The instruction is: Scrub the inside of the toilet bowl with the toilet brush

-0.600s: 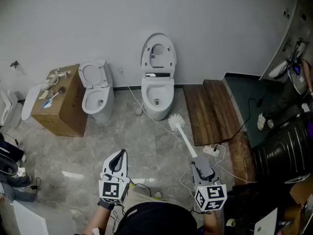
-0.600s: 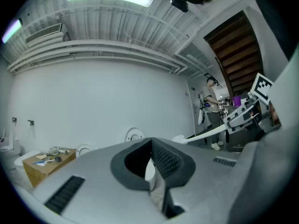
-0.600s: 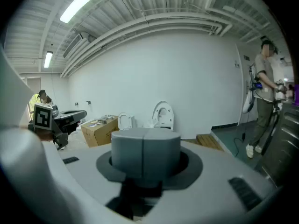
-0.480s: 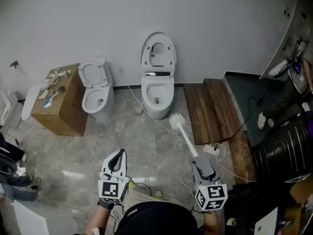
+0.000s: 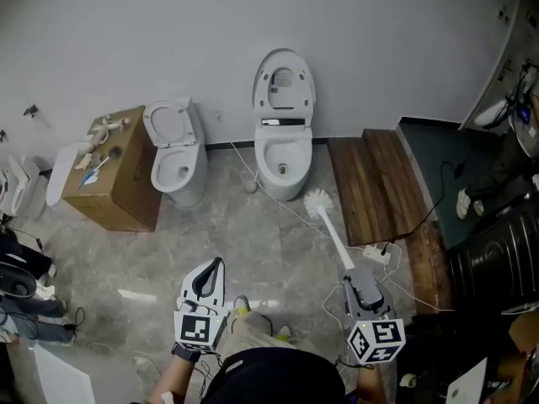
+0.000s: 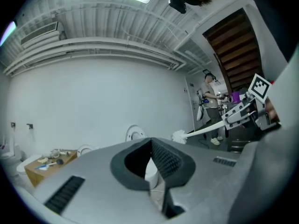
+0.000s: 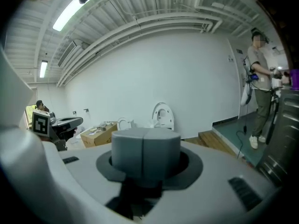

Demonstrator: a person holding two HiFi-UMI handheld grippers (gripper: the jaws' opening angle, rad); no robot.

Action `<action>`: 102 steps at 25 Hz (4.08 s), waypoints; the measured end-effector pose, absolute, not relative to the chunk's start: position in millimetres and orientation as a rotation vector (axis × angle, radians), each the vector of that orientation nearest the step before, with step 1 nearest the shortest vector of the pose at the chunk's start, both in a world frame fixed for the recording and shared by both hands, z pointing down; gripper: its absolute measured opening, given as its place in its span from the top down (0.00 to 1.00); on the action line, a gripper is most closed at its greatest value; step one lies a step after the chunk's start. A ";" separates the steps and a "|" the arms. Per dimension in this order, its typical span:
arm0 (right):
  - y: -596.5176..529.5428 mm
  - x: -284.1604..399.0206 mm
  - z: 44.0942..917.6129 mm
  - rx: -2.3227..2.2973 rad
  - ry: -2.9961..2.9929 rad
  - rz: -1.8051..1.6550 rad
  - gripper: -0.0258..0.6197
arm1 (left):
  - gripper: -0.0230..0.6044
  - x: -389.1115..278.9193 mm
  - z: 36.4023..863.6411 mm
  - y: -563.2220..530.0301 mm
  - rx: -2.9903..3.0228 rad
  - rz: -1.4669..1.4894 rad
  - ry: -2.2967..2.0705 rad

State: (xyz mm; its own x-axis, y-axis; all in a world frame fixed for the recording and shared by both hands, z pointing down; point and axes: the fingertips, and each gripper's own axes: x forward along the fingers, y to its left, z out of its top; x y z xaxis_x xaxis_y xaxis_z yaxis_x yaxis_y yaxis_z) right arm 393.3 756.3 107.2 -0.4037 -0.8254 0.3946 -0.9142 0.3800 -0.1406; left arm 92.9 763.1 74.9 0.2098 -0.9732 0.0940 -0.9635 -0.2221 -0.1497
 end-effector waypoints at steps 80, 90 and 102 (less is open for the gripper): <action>190.4 167.4 239.6 1.272 -1.932 0.570 0.72 | 0.95 -91.6 146.0 144.9 -2.759 -0.370 1.697; 130.1 154.7 253.9 1.238 -1.749 0.512 0.72 | 0.95 -108.3 186.2 47.0 -2.886 -0.308 1.543; 47.9 149.6 379.7 0.958 -1.775 0.452 0.72 | 0.95 -94.9 272.8 -17.7 -2.904 -0.351 1.594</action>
State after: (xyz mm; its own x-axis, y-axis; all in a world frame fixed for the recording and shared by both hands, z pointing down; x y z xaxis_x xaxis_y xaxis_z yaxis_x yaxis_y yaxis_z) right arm 149.6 47.9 379.7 -0.1588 -0.3950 0.9049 -0.7796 0.6125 0.1305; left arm -94.9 -17.7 272.8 0.5241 -0.8069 0.2724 -0.8467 -0.5282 0.0643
